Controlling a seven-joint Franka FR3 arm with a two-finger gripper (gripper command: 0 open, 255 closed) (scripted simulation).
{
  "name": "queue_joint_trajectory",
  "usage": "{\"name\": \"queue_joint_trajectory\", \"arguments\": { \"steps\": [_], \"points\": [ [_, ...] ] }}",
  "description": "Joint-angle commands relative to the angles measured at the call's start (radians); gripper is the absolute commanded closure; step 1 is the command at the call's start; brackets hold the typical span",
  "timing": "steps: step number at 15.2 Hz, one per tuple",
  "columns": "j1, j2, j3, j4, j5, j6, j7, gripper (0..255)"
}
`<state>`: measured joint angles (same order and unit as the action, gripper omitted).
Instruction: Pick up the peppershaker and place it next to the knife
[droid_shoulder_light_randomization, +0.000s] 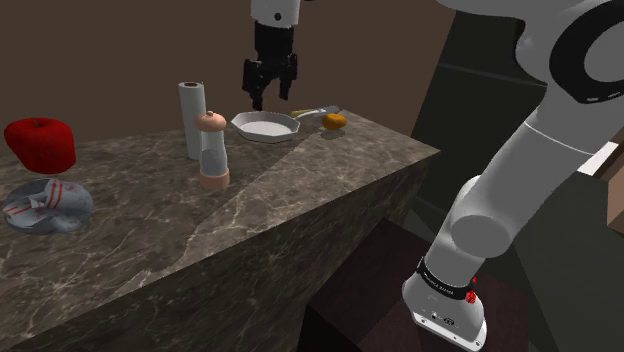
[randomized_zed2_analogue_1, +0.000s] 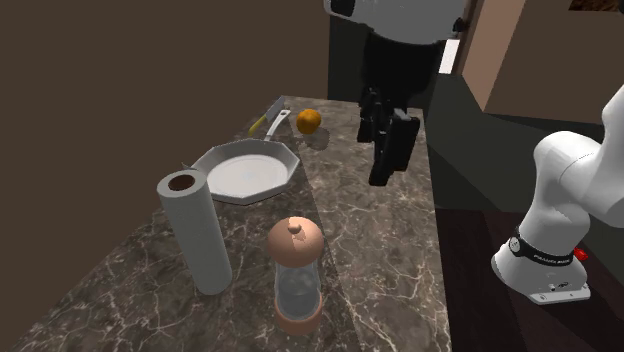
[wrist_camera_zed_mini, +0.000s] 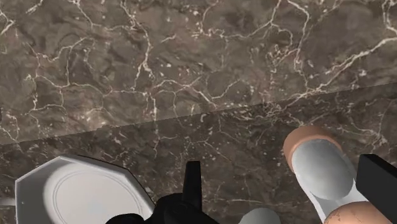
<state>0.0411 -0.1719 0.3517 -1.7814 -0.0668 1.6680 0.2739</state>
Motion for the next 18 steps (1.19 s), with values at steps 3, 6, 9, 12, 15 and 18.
{"name": "queue_joint_trajectory", "arguments": {
  "steps": [3, 6, 9, 12, 15, 18],
  "points": [
    [0.035, 0.181, 0.066, 0.186, -0.085, -0.053, 0.089, 0],
    [0.084, 0.330, 0.101, 0.348, -0.164, -0.111, 0.148, 0],
    [0.151, 0.475, 0.116, 0.521, -0.240, -0.181, 0.189, 0],
    [0.139, 0.458, 0.111, 0.458, -0.231, -0.132, 0.189, 0],
    [0.127, 0.445, 0.109, 0.400, -0.225, -0.086, 0.190, 0],
    [0.121, 0.439, 0.107, 0.371, -0.223, -0.062, 0.190, 0]
  ]
}}
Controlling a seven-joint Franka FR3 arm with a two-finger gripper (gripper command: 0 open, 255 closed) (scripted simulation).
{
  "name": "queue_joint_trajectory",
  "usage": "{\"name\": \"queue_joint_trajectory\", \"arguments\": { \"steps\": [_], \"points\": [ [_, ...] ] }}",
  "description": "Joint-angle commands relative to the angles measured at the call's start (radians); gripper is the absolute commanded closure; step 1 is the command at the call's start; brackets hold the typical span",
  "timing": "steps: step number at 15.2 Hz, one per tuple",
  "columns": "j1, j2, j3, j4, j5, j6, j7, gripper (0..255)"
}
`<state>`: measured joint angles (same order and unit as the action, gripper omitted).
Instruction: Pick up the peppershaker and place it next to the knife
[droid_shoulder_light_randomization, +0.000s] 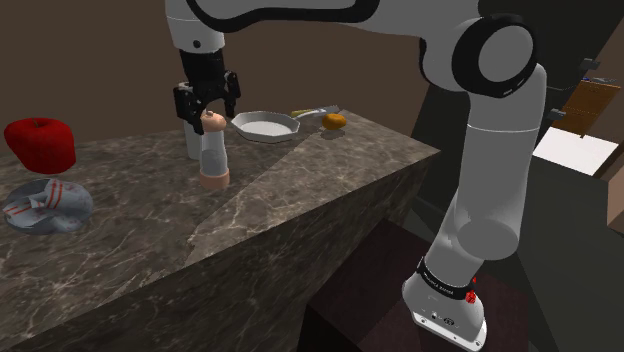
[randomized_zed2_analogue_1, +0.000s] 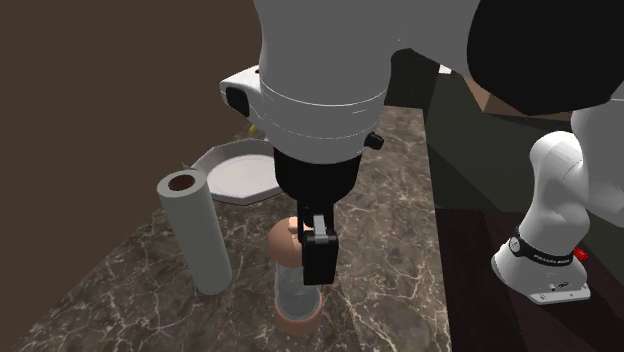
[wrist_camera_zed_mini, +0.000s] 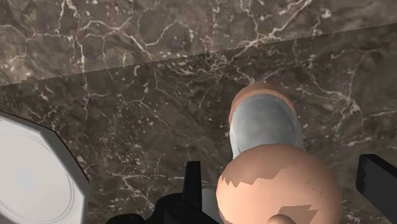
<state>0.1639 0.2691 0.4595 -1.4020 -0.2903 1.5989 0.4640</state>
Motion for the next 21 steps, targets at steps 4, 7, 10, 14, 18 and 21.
{"name": "queue_joint_trajectory", "arguments": {
  "steps": [4, 7, 10, 14, 18, 21],
  "points": [
    [-0.002, -0.002, 0.000, -0.008, 0.001, 0.007, 0.000, 0],
    [-0.002, -0.002, 0.000, -0.008, 0.001, 0.007, 0.000, 255],
    [-0.002, -0.002, 0.000, -0.008, 0.001, 0.007, 0.000, 255],
    [-0.002, -0.002, 0.000, -0.008, 0.001, 0.007, 0.000, 255],
    [0.003, 0.004, 0.000, 0.027, -0.002, -0.022, -0.004, 255],
    [0.011, 0.015, 0.001, 0.083, -0.007, -0.068, -0.009, 255]
  ]
}}
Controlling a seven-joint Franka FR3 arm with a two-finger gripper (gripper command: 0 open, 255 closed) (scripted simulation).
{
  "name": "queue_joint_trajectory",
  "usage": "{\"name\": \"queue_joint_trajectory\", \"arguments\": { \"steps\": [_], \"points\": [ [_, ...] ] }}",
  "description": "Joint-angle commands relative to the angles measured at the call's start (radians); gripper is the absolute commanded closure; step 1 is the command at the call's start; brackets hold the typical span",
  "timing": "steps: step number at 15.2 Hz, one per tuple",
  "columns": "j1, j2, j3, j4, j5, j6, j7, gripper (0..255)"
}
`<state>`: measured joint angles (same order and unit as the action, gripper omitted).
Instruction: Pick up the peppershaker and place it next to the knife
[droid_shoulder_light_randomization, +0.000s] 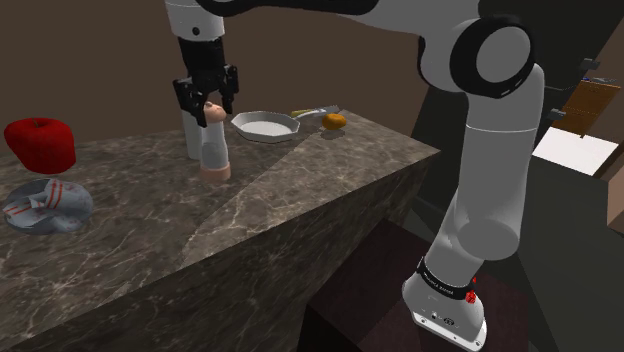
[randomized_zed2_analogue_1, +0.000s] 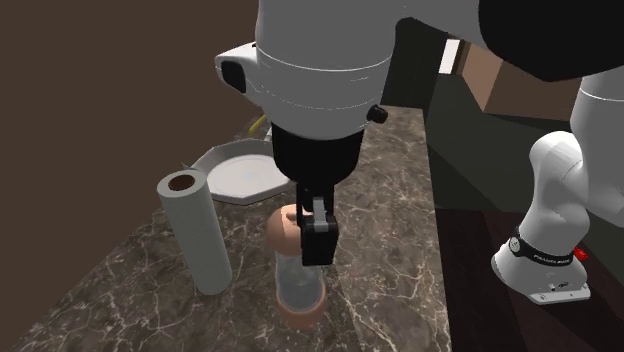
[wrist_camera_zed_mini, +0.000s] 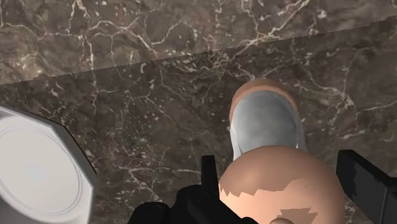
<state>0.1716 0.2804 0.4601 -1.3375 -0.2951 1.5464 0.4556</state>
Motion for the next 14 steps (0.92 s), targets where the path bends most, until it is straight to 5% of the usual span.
{"name": "queue_joint_trajectory", "arguments": {
  "steps": [1, 14],
  "points": [
    [0.007, 0.009, 0.001, 0.039, -0.004, -0.031, -0.003, 255],
    [0.084, 0.124, -0.001, 0.390, -0.065, -0.271, -0.030, 255]
  ]
}}
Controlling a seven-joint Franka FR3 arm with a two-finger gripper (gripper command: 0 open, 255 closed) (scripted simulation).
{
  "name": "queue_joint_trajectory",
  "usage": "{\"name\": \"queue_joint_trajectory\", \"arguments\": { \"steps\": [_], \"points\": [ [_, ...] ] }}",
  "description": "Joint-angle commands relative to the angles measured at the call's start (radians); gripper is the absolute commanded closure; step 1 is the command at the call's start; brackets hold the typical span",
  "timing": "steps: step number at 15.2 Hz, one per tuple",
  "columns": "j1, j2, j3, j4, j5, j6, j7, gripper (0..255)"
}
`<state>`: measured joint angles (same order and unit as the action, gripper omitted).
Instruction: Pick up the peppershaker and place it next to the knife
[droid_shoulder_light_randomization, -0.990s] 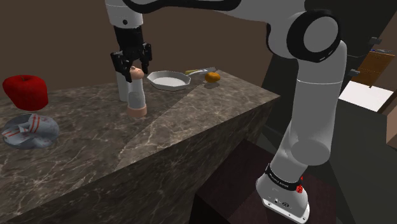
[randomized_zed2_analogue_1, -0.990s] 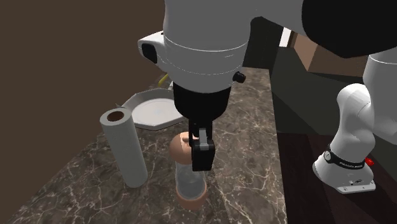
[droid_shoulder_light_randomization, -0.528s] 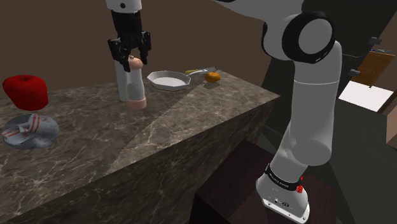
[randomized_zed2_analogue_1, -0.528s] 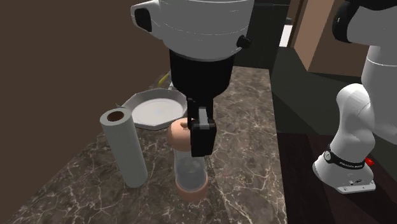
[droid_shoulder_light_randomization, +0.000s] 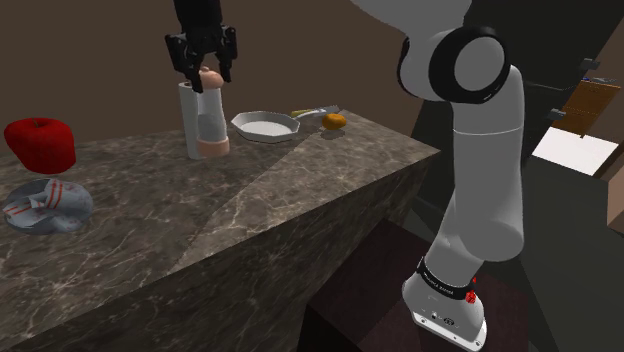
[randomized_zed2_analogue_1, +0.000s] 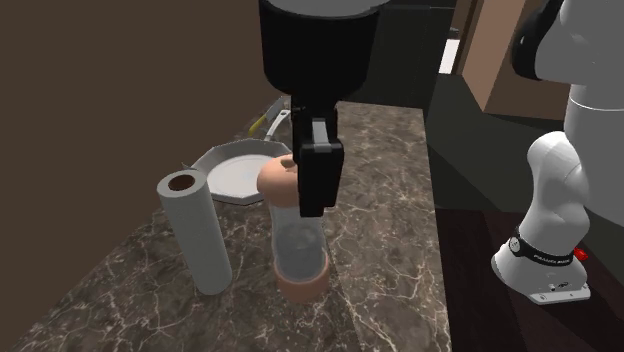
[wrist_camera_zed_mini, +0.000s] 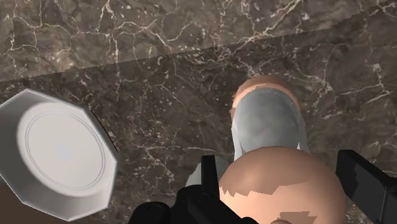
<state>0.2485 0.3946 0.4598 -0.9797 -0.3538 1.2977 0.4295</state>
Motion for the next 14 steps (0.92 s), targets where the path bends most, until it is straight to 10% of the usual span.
{"name": "queue_joint_trajectory", "arguments": {
  "steps": [1, 4, 14],
  "points": [
    [0.019, 0.025, -0.002, 0.072, -0.015, -0.047, -0.008, 255],
    [0.048, 0.066, -0.008, 0.169, -0.037, -0.102, -0.017, 255],
    [-0.238, -0.226, -0.062, -0.254, 0.107, 0.091, -0.233, 255]
  ]
}}
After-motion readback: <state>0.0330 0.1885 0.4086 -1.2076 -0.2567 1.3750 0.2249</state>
